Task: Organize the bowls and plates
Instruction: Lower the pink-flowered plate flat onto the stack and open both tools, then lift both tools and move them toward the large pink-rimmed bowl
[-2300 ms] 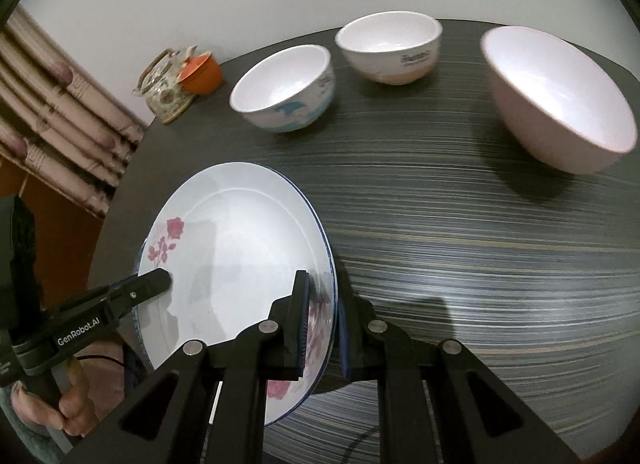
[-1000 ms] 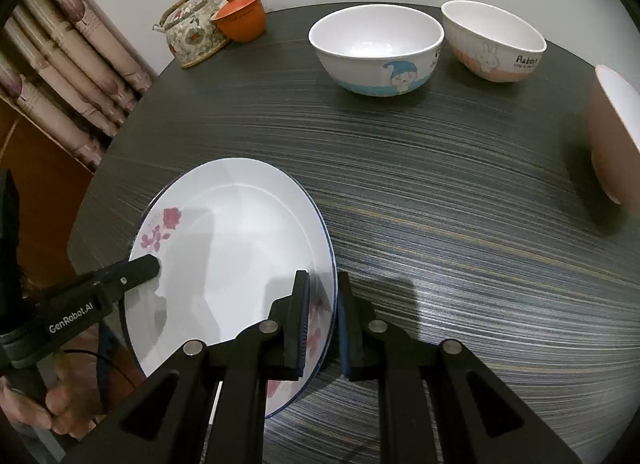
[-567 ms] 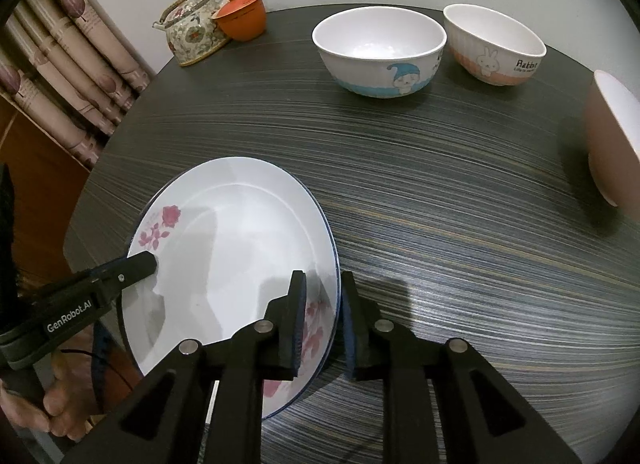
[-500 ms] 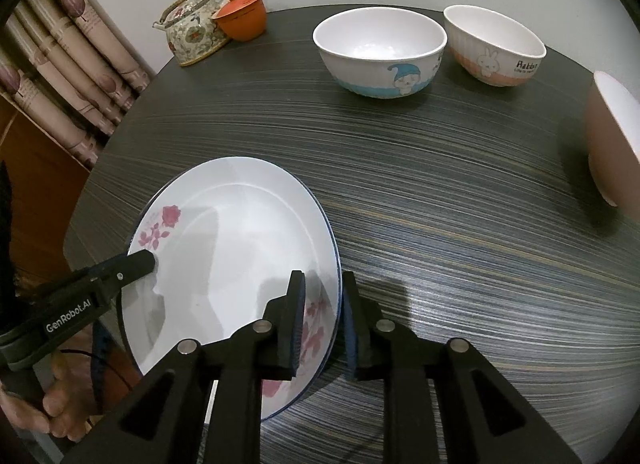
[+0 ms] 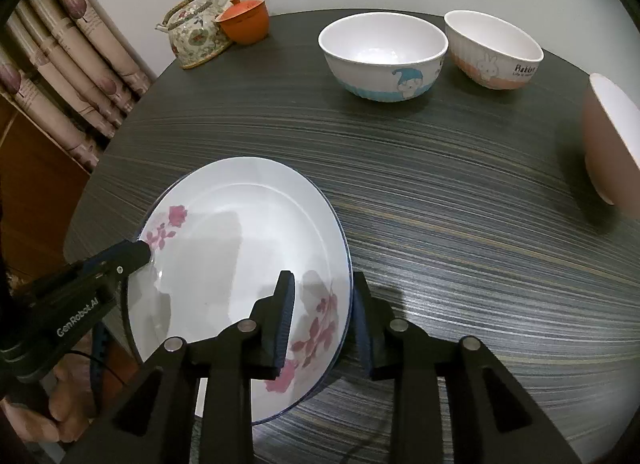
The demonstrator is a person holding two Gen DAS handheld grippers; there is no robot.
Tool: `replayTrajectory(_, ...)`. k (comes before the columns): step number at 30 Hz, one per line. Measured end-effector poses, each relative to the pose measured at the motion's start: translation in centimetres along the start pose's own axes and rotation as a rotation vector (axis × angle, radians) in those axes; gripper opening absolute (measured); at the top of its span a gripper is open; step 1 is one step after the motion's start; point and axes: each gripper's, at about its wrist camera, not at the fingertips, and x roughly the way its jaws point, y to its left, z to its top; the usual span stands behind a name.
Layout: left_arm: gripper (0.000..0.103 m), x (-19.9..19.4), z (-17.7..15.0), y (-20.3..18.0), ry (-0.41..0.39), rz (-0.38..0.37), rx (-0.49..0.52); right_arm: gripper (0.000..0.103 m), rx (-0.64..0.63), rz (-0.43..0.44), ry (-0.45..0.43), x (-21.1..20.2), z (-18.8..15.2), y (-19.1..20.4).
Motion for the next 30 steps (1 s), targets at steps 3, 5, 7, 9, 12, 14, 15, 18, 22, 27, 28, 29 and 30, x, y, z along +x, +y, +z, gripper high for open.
replayTrajectory(3,0.018,-0.2,0.0,-0.2,-0.017,0.012,0.014,0.028,0.004,0.001,-0.001,-0.1,-0.1,0.1)
replayTrajectory(5,0.019,-0.5,0.1,-0.4,-0.031,0.021,0.025,0.028,0.004,0.003,-0.002,-0.1,-0.1,0.2)
replayTrajectory(7,0.019,-0.7,0.1,-0.6,-0.043,0.022,0.031,0.030,-0.003,0.001,-0.006,-0.3,-0.3,0.4)
replayTrajectory(9,0.024,-0.9,0.0,-0.7,-0.056,0.022,0.036,0.031,-0.004,0.010,-0.009,-0.4,-0.4,0.4)
replayTrajectory(12,0.025,-1.1,0.0,-0.9,-0.070,0.034,0.046,0.031,-0.005,0.017,-0.012,-0.5,-0.5,0.4)
replayTrajectory(14,0.026,-1.1,-0.1,-0.9,-0.075,0.032,0.052,0.032,-0.005,0.027,-0.013,-0.6,-0.7,0.2)
replayTrajectory(15,0.026,-1.1,0.0,-0.9,-0.076,0.030,0.052,0.032,-0.007,0.031,-0.014,-0.6,-0.7,0.2)
replayTrajectory(18,0.031,-1.4,-0.1,-0.9,-0.090,0.015,0.054,0.032,0.002,0.046,-0.015,-0.8,-1.0,0.0)
replayTrajectory(22,0.037,-1.7,-0.1,-0.8,-0.103,0.002,0.058,0.032,0.020,0.066,-0.029,-1.3,-1.2,-0.4)
replayTrajectory(27,0.037,-1.7,-0.2,-0.6,-0.095,-0.017,0.049,0.032,0.055,0.087,-0.043,-2.3,-1.7,-1.3)
replayTrajectory(28,0.037,-1.7,-0.2,-0.6,-0.094,-0.015,0.047,0.033,0.067,0.087,-0.046,-2.6,-1.9,-1.7)
replayTrajectory(29,0.037,-1.8,-0.2,-0.6,-0.094,-0.017,0.047,0.033,0.078,0.086,-0.046,-2.8,-2.2,-2.1)
replayTrajectory(30,0.038,-1.8,-0.2,-0.7,-0.092,-0.019,0.048,0.034,0.088,0.087,-0.046,-3.0,-2.4,-2.6)
